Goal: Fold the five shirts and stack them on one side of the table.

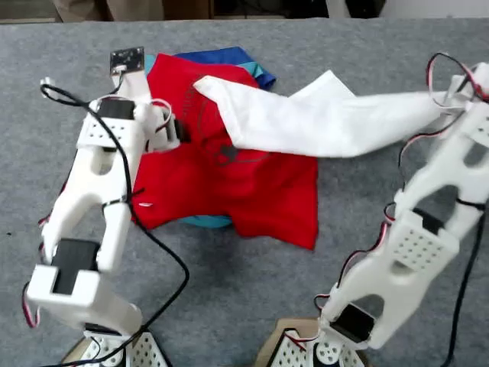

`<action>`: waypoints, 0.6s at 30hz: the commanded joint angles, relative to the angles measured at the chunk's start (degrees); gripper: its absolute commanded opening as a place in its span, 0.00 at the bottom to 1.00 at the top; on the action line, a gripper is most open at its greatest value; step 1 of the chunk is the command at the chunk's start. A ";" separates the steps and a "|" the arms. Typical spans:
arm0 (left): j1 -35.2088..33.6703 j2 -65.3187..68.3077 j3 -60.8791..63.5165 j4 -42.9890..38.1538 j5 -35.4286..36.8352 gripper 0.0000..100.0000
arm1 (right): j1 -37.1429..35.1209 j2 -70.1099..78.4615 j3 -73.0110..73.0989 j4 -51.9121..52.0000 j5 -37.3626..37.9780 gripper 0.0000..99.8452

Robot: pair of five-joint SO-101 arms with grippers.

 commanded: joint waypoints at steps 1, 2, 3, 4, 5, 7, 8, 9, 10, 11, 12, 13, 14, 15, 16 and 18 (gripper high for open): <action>0.35 4.44 -7.21 -3.25 5.36 0.37 | -1.89 4.53 -0.75 0.53 -5.01 0.01; 0.35 6.55 -9.32 -3.34 6.77 0.38 | -1.80 5.85 -0.84 0.09 -7.03 0.01; 0.35 8.75 -11.60 -3.25 7.56 0.38 | -1.54 7.60 -1.01 -0.79 -8.62 0.01; 0.44 11.03 -13.63 -3.25 7.91 0.38 | -1.54 9.45 -1.19 -1.76 -9.41 0.01; 0.62 13.32 -15.47 -3.25 7.91 0.38 | -1.71 11.12 -1.19 -2.55 -9.85 0.01; 1.67 17.27 -18.81 -3.16 8.00 0.38 | -2.86 14.64 -1.89 -4.40 -10.02 0.01; 2.20 18.95 -20.31 -3.08 8.00 0.38 | -3.65 16.31 -2.42 -4.92 -10.02 0.01; 2.29 20.53 -21.98 -2.55 8.44 0.38 | -4.44 17.98 -3.03 -5.36 -10.02 0.01; 2.73 22.20 -23.82 -2.02 9.23 0.38 | -5.14 19.82 -4.00 -5.71 -10.02 0.01; 2.90 23.87 -25.58 -1.41 9.49 0.38 | -5.93 21.76 -5.32 -5.98 -10.02 0.01; 2.99 25.71 -27.25 -0.88 9.58 0.38 | -6.55 23.69 -6.90 -5.98 -10.02 0.01; 2.99 27.82 -28.57 -0.53 9.58 0.38 | -6.99 25.80 -8.48 -5.98 -10.02 0.01; 2.99 29.76 -30.07 0.09 9.58 0.37 | -7.34 28.00 -10.42 -5.98 -10.02 0.01; 2.90 31.78 -31.74 0.79 9.58 0.35 | -7.52 30.64 -12.79 -5.98 -10.02 0.01; 2.81 33.71 -33.49 1.58 9.58 0.33 | -7.69 33.19 -15.43 -5.98 -10.02 0.01; 2.55 37.67 -36.57 2.99 9.58 0.26 | -7.78 36.70 -20.44 -5.54 -10.02 0.01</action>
